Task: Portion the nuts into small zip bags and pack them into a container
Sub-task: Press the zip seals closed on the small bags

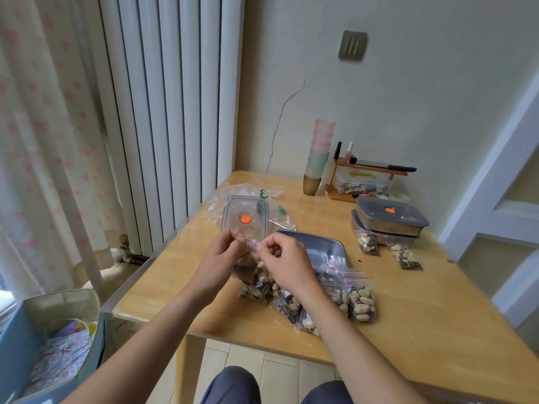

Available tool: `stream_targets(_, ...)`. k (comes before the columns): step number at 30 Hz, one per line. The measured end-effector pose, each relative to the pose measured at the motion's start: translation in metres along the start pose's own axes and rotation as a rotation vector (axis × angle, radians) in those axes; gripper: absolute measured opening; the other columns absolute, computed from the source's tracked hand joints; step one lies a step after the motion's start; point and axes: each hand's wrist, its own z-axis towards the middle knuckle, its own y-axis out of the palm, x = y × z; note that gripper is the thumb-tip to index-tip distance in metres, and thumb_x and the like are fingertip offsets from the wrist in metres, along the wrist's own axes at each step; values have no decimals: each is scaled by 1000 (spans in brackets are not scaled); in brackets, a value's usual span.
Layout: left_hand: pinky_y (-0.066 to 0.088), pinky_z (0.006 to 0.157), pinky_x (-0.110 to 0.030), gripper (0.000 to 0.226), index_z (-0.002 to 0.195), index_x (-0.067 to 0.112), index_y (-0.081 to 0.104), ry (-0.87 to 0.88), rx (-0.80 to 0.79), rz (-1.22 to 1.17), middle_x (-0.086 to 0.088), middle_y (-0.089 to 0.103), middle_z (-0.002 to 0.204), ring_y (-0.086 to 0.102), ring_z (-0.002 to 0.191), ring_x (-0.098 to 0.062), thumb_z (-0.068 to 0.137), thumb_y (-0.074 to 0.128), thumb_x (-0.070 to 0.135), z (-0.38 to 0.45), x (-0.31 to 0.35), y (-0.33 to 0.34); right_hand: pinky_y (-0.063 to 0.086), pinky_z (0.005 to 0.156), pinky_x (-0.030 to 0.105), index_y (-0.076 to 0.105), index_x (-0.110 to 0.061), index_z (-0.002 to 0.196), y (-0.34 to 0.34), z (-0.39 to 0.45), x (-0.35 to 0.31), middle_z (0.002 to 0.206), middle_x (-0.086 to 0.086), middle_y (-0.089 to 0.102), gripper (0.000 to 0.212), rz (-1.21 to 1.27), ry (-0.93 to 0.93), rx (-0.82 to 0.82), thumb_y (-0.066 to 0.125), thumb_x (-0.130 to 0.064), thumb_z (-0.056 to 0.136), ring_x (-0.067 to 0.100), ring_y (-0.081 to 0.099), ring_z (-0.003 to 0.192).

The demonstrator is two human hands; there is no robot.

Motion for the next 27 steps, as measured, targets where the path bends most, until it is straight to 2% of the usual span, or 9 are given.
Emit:
stream_targets(3,43,68,-27,14,96,8,53,-2,-48,-30,2,60,81,52,73,-11,102,58,19,-1,-2,-1,41,59,13,68,-17,81,1,0,1,72,-11,63,21,-35,-14,-7,63,-26,99,1,52,63)
stream_targets(6,48,65,-31,22,106,15,61,-12,-88,40,-3,66,92,58,76,-12,94,70,32,-2,-1,-3,39,59,10,69,-20,85,-1,0,2,81,-9,69,19,-47,-33,-39,61,-26,102,0,56,67)
stream_targets(10,56,80,-51,20,101,10,71,-28,-146,14,-21,72,98,67,87,-33,92,74,27,0,-2,-7,41,63,10,70,-26,86,-2,-1,4,78,-13,67,15,-14,-60,-22,65,-24,99,0,59,73)
stream_targets(11,56,80,-50,19,101,8,72,-35,-127,-10,-22,73,97,67,87,-34,92,73,25,1,-3,-8,43,65,11,70,-25,87,-2,-1,6,79,-13,68,13,18,-50,-20,65,-24,99,1,61,75)
stream_targets(15,55,68,-31,17,98,4,72,-73,-40,-106,-15,72,88,67,80,-22,92,72,20,2,-2,-5,53,75,23,71,-24,92,0,-1,10,83,-12,69,6,156,28,-25,68,-28,96,4,63,80)
stream_targets(18,55,71,-33,18,98,5,73,-81,-42,-126,-21,72,94,68,84,-24,92,72,22,3,-5,-6,51,70,24,72,-24,88,0,-2,10,74,-14,67,10,133,21,-25,68,-29,96,1,60,71)
stream_targets(27,49,72,-34,18,101,4,70,-72,-48,-193,-14,68,90,61,82,-25,90,73,18,4,-6,-5,51,69,25,71,-22,85,1,0,8,71,-13,66,9,193,19,1,71,-26,93,2,59,69)
